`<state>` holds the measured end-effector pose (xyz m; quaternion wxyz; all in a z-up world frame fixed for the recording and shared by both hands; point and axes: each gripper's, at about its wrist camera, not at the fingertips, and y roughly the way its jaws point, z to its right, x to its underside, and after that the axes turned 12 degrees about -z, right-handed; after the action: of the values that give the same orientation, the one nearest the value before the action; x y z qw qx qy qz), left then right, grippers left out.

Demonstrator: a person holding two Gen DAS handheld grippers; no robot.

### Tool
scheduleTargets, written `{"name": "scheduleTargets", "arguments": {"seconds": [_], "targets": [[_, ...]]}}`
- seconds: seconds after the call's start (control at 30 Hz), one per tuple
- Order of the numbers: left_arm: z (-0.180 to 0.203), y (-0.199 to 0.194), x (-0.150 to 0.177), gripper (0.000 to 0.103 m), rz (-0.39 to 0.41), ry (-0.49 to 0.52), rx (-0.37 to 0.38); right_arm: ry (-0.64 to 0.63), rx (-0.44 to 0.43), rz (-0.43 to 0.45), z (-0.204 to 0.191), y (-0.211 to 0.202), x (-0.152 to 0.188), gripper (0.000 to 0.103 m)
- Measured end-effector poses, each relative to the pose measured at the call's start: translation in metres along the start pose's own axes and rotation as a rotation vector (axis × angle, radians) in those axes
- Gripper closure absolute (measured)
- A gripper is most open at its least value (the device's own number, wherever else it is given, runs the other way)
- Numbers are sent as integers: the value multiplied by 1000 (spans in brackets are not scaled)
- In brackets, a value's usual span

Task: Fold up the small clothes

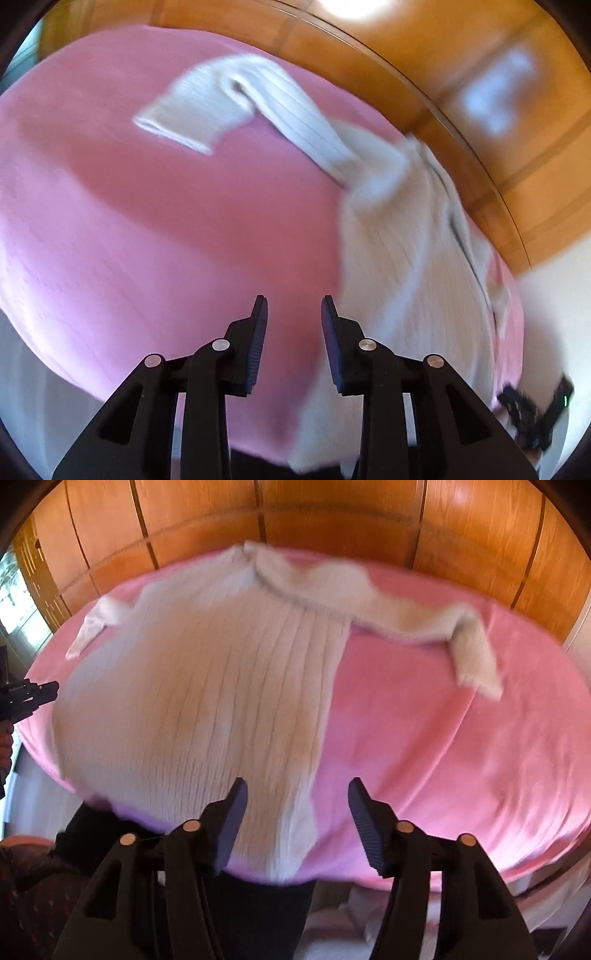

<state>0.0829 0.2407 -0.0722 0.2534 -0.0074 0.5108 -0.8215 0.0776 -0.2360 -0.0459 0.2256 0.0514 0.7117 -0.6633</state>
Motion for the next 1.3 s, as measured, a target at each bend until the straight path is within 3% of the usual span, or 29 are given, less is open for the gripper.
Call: {"name": "scheduleTargets", "arguments": {"seconds": [0.17, 0.23, 0.37, 0.47, 0.57, 0.6, 0.63, 0.67, 0.7, 0.9, 0.97, 1.1, 1.17, 1.23, 1.3], "targets": [[-12, 3, -44, 72, 60, -86, 26, -53, -19, 96, -37, 17, -45, 34], [-9, 9, -66, 44, 93, -104, 29, -64, -38, 113, -53, 29, -61, 34], [2, 29, -112, 43, 122, -117, 29, -88, -89, 115, -87, 58, -88, 34], [8, 51, -147, 35, 136, -115, -39, -95, -99, 119, -104, 75, -100, 34], [1, 73, -175, 33, 127, -166, -50, -93, -123, 110, -111, 91, -104, 34], [-3, 78, -184, 38, 128, -186, -45, -95, -125, 106, -111, 94, -104, 33], [-5, 81, -189, 78, 131, -194, -22, -97, -124, 101, -113, 99, -105, 33], [-8, 84, -191, 97, 121, -191, 1, -100, -120, 98, -115, 105, -104, 33], [-10, 83, -196, 98, 121, -187, 6, -104, -115, 99, -116, 108, -102, 32], [-16, 12, -216, 98, 348, -109, -92, -154, -135, 120, -135, 113, -102, 30], [-21, -13, -222, 98, 418, -102, -162, -173, -122, 128, -146, 119, -103, 30], [-42, -29, -217, 98, 468, -141, -209, -185, -95, 144, -160, 127, -105, 29], [-50, -20, -207, 98, 445, -157, -211, -178, -110, 143, -157, 128, -105, 29], [-58, -1, -193, 98, 358, -169, -244, -167, -139, 140, -151, 129, -106, 29], [-63, 13, -175, 86, 272, -186, -242, -163, -156, 136, -148, 128, -108, 29]]}}
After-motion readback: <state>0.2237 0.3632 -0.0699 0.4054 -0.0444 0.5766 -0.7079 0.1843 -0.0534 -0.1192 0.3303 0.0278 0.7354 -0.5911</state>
